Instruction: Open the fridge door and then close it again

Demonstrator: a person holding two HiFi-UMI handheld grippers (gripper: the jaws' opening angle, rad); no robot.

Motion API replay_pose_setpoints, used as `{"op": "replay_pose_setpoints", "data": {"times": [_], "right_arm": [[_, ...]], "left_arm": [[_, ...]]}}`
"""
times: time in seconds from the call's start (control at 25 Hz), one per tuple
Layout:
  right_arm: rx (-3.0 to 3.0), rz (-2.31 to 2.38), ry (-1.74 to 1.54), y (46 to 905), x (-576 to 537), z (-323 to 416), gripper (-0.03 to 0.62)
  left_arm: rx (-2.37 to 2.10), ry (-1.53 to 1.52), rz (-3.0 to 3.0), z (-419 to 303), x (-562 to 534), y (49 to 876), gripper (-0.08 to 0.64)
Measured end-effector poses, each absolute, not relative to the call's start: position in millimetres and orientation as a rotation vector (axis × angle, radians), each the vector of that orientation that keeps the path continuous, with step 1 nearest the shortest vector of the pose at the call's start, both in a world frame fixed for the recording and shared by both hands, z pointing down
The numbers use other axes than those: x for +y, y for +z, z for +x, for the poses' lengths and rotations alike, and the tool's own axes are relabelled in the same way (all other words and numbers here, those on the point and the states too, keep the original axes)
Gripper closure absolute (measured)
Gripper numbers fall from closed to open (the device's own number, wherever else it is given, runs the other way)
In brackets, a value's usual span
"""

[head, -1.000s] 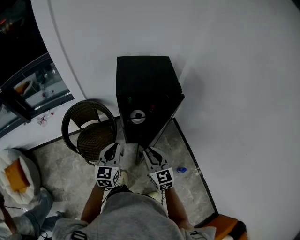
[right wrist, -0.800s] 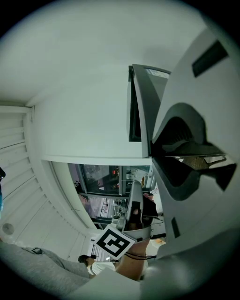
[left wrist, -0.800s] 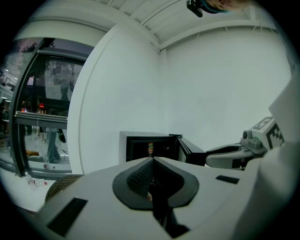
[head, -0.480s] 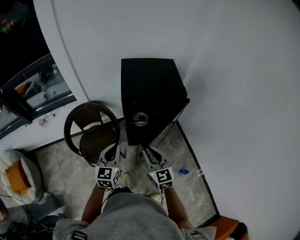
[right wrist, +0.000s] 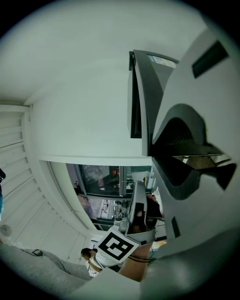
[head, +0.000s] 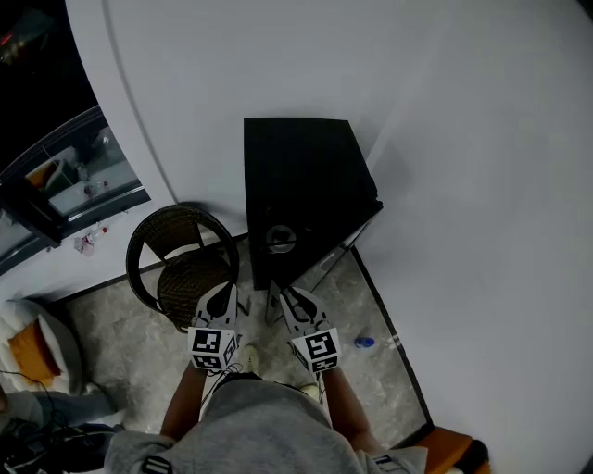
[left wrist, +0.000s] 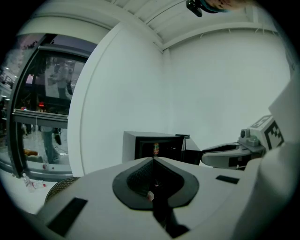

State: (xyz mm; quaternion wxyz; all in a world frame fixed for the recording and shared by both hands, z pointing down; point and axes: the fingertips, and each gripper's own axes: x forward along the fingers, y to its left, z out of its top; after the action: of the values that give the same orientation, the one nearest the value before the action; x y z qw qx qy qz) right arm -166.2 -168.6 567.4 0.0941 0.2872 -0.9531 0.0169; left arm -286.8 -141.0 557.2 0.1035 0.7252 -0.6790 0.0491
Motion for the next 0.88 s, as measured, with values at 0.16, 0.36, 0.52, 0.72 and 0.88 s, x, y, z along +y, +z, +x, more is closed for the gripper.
{"op": "replay_pose_setpoints", "data": {"times": [0.16,0.36,0.52,0.72,0.88], "right_arm": [[-2.819,0.853,0.049,568,-177,-180,0.505],[-2.816,0.873,0.040,566,-188,-195,0.509],[-2.806,0.897,0.066,565,-198,-203,0.509],[-2.807,0.926,0.071,562,-212,-212,0.512],[-2.799,0.946,0.077,561,-219,-222,0.517]], "left_arm": [[-1.999,0.141,2.142,-298,-146,558,0.555],[-2.003,0.134,2.138,-317,-150,557,0.555],[-2.007,0.132,2.134,-330,-153,557,0.555],[-2.004,0.128,2.135,-341,-161,556,0.555],[-2.000,0.123,2.141,-353,-164,555,0.555]]}}
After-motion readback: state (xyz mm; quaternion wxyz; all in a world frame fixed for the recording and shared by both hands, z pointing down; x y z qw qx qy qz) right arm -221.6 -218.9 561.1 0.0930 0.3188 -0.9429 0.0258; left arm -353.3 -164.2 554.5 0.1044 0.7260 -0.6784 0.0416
